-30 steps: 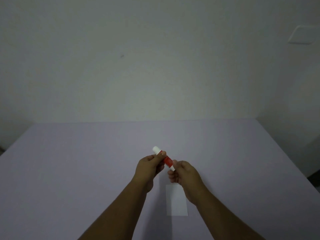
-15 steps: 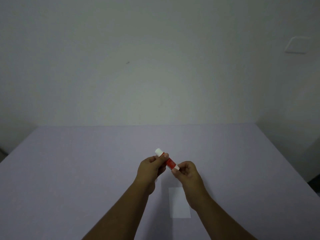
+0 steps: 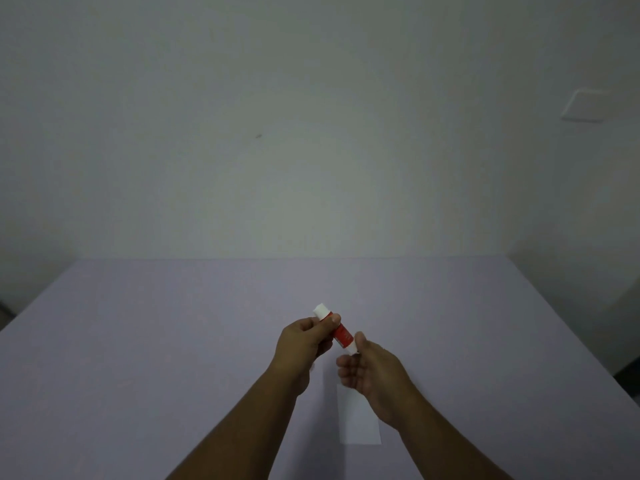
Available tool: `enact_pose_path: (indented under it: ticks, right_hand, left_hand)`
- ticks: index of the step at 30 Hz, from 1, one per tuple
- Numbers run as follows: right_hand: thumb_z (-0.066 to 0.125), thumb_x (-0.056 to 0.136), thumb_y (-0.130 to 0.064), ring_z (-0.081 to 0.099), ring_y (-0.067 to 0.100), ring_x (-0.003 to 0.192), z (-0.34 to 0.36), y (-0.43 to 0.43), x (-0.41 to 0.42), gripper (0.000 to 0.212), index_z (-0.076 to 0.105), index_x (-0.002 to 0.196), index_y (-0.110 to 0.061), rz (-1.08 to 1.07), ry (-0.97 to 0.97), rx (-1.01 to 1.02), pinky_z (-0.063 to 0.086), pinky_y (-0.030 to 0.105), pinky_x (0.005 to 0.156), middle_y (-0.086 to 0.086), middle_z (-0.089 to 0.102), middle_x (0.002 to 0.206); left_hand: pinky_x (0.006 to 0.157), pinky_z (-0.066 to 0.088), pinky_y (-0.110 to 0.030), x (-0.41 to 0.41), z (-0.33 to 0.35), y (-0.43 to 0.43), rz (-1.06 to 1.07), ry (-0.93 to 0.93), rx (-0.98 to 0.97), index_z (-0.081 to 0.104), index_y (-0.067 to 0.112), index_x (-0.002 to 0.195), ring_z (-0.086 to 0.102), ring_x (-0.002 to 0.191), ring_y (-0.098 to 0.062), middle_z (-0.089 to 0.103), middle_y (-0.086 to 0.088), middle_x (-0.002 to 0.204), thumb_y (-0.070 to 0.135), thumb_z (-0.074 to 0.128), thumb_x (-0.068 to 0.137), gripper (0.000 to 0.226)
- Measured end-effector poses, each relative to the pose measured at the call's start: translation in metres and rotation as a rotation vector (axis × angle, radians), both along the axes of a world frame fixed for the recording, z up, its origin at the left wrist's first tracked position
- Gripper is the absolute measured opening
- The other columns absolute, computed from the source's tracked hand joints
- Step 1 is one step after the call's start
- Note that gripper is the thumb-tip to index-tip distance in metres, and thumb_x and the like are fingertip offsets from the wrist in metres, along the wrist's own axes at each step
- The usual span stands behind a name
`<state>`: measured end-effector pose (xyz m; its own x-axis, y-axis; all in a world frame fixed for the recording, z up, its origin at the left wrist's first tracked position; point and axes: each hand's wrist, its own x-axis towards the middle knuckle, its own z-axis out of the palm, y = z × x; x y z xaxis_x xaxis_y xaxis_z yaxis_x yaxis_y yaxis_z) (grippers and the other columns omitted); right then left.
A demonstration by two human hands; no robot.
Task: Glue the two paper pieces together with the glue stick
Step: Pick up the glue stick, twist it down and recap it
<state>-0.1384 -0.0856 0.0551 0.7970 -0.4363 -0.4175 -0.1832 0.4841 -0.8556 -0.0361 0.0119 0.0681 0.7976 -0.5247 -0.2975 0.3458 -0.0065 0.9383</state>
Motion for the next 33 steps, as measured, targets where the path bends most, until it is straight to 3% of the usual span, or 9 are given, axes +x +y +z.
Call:
enact_pose_path:
  ticks: [5, 10, 13, 16, 18, 21, 25, 28, 33]
  right_hand:
    - [0.061, 0.086, -0.024, 0.060, 0.017, 0.079, -0.008, -0.002, -0.004, 0.014, 0.055, 0.097, -0.018, -0.004, -0.023, -0.367, 0.051, 0.030, 0.077, 0.010, 0.063, 0.093]
    - [0.054, 0.091, -0.032, 0.066, 0.023, 0.072, -0.005, -0.005, 0.000, 0.028, 0.058, 0.103, -0.008, 0.024, -0.020, -0.046, 0.055, 0.031, 0.066, 0.015, 0.070, 0.084]
    - [0.056, 0.089, -0.028, 0.065, 0.019, 0.078, -0.008, -0.004, -0.003, 0.016, 0.057, 0.099, -0.015, -0.004, -0.045, -0.302, 0.054, 0.030, 0.073, 0.012, 0.068, 0.091]
    - [0.065, 0.083, -0.025, 0.060, 0.020, 0.088, -0.012, -0.003, -0.002, 0.017, 0.053, 0.095, -0.023, -0.011, -0.012, -0.431, 0.048, 0.029, 0.079, 0.003, 0.063, 0.094]
    - [0.066, 0.083, -0.027, 0.060, 0.022, 0.087, -0.010, -0.005, 0.000, 0.020, 0.055, 0.098, -0.020, 0.015, -0.026, -0.307, 0.050, 0.033, 0.081, 0.004, 0.064, 0.092]
    - [0.055, 0.090, -0.028, 0.065, 0.021, 0.076, -0.008, -0.006, 0.002, 0.020, 0.062, 0.100, -0.012, -0.012, -0.069, -0.087, 0.055, 0.031, 0.071, 0.011, 0.071, 0.085]
    - [0.058, 0.088, -0.029, 0.066, 0.017, 0.078, -0.018, -0.006, 0.002, 0.013, 0.063, 0.094, -0.019, -0.030, -0.062, -0.359, 0.054, 0.027, 0.072, 0.007, 0.071, 0.090]
    - [0.065, 0.082, -0.035, 0.066, 0.014, 0.080, -0.024, -0.006, 0.004, 0.008, 0.060, 0.088, -0.031, -0.023, -0.020, -0.501, 0.051, 0.024, 0.071, -0.003, 0.069, 0.088]
    - [0.071, 0.078, -0.031, 0.064, 0.010, 0.081, -0.032, -0.007, 0.010, 0.017, 0.056, 0.085, -0.033, -0.021, 0.015, -0.613, 0.048, 0.017, 0.067, -0.011, 0.066, 0.086]
  left_hand:
    - [0.051, 0.050, -0.011, -0.002, 0.001, -0.002, 0.003, 0.009, -0.009, 0.071, 0.012, 0.078, 0.064, 0.074, -0.017, 0.069, -0.006, 0.076, 0.032, 0.074, 0.077, 0.020]
    - [0.049, 0.048, -0.010, -0.002, 0.003, 0.000, -0.011, 0.001, 0.000, 0.068, 0.011, 0.073, 0.060, 0.059, -0.008, 0.064, 0.001, 0.061, 0.032, 0.073, 0.078, 0.022]
    - [0.048, 0.046, -0.010, -0.002, 0.004, -0.001, -0.037, 0.001, -0.012, 0.065, 0.008, 0.072, 0.053, 0.046, -0.002, 0.057, 0.007, 0.050, 0.031, 0.072, 0.079, 0.025]
    - [0.052, 0.049, -0.011, -0.003, 0.004, -0.003, -0.025, 0.003, -0.002, 0.070, 0.008, 0.081, 0.062, 0.066, -0.011, 0.066, -0.001, 0.067, 0.032, 0.072, 0.079, 0.024]
    - [0.053, 0.050, -0.011, -0.002, 0.003, -0.004, -0.015, -0.001, 0.003, 0.070, 0.007, 0.084, 0.062, 0.070, -0.014, 0.066, -0.003, 0.070, 0.032, 0.072, 0.079, 0.026]
    - [0.051, 0.048, -0.012, 0.000, 0.002, -0.005, -0.014, -0.004, 0.032, 0.069, 0.006, 0.081, 0.058, 0.059, -0.008, 0.062, 0.004, 0.058, 0.033, 0.072, 0.079, 0.027]
    - [0.043, 0.040, -0.012, 0.000, -0.001, -0.007, -0.030, 0.001, 0.055, 0.059, 0.006, 0.069, 0.041, 0.041, -0.005, 0.046, 0.003, 0.049, 0.032, 0.072, 0.080, 0.031]
    - [0.047, 0.040, -0.017, 0.000, -0.002, -0.010, 0.007, 0.013, 0.102, 0.058, 0.005, 0.069, 0.040, 0.047, -0.010, 0.045, 0.001, 0.051, 0.033, 0.073, 0.079, 0.033]
    - [0.057, 0.040, -0.025, 0.000, -0.008, -0.016, 0.072, 0.060, 0.163, 0.062, 0.007, 0.071, 0.044, 0.057, -0.014, 0.049, 0.000, 0.057, 0.037, 0.075, 0.076, 0.033]
